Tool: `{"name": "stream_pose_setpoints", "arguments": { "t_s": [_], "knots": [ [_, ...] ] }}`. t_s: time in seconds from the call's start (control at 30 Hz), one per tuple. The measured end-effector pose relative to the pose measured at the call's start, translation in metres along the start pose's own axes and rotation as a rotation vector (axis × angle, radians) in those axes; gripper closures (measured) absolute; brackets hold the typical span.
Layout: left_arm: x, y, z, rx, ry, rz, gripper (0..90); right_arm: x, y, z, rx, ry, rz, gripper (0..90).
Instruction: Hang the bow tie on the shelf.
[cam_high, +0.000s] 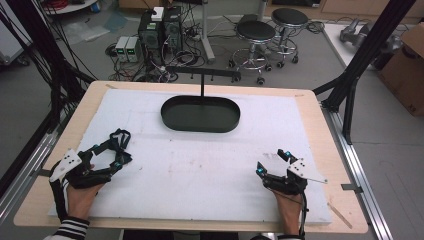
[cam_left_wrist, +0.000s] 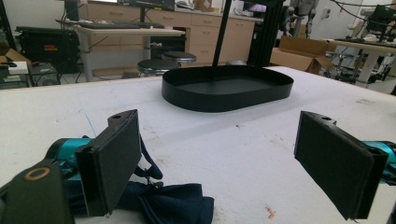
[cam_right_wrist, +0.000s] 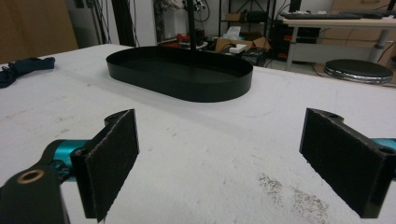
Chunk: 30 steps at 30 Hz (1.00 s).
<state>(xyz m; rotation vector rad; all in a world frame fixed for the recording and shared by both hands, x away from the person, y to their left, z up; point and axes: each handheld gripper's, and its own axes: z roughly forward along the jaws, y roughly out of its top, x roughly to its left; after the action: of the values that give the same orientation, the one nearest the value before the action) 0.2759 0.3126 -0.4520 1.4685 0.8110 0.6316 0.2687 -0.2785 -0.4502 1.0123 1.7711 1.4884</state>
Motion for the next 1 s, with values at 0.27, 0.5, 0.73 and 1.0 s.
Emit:
{"name": "stream_pose_setpoints", "arguments": {
  "t_s": [0.27, 0.5, 0.73, 1.0],
  "knots": [
    [-0.0006, 0.0, 0.0, 0.002, -0.001, 0.009, 15.1, -0.0005, 0.0, -0.0003, -0.001, 0.0, 0.001, 10.7],
    [-0.0001, 0.0001, 0.0002, 0.0, -0.002, 0.001, 14.9, -0.001, 0.0, -0.0002, -0.001, -0.002, 0.017, 10.7],
    [0.0005, 0.0003, 0.0007, 0.002, 0.008, -0.017, 14.7, -0.0006, 0.0001, -0.0002, 0.004, -0.006, 0.019, 10.7],
    [0.0021, 0.0011, 0.001, 0.014, 0.008, -0.023, 14.6, -0.0014, 0.0003, 0.0006, 0.008, -0.002, 0.019, 10.7]
  ]
}}
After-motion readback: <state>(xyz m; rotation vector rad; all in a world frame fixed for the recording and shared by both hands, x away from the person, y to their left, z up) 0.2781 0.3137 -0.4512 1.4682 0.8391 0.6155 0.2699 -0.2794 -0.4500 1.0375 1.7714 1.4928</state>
